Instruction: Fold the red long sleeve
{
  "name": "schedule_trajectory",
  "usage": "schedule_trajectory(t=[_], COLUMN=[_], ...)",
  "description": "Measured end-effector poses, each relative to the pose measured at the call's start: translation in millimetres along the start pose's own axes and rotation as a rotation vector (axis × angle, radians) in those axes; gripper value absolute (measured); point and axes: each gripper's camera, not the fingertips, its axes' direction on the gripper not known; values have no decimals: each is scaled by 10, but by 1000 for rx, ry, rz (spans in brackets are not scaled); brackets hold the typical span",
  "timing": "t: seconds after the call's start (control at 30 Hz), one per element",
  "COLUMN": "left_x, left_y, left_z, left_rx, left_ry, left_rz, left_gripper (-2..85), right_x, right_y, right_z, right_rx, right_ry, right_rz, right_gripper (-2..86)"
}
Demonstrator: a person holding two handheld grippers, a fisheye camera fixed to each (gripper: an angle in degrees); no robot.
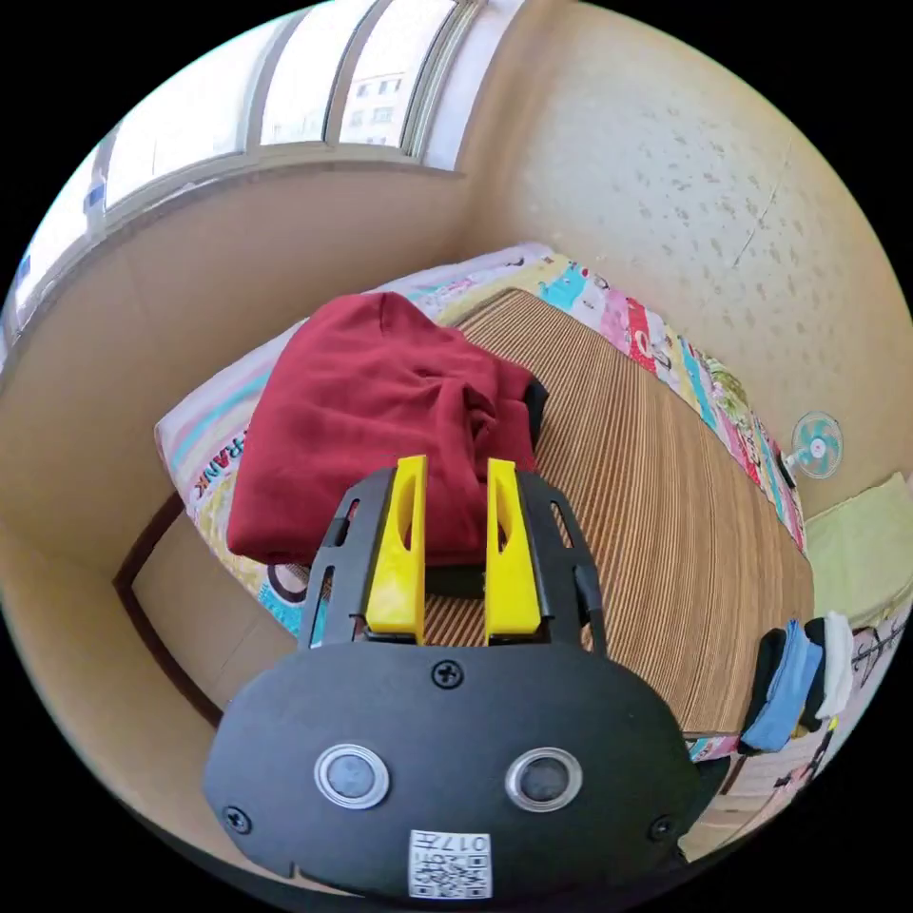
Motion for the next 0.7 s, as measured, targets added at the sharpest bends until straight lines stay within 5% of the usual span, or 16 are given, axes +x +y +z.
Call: schedule_trajectory(t=[0.07,0.27,0.5,0.7], left_x=[105,803,706,695], left_y=[60,1004,2499,2352], left_z=[-98,-781,-959,-1343], left_rx=[65,234,-3,-23], left_ry=[48,359,988,829], left_rz=[-30,302,605,445], left_gripper=[75,38,8,66], right_x=[-206,-315,-546,-684], right_y=[29,193,284,396], right_z=[207,208,406,891], right_rx=[-96,-73,0,-96], right_ry=[23,-94,-193,-295], right_rz=[-26,-24,-111,-108], right_gripper=[47,28,5,2])
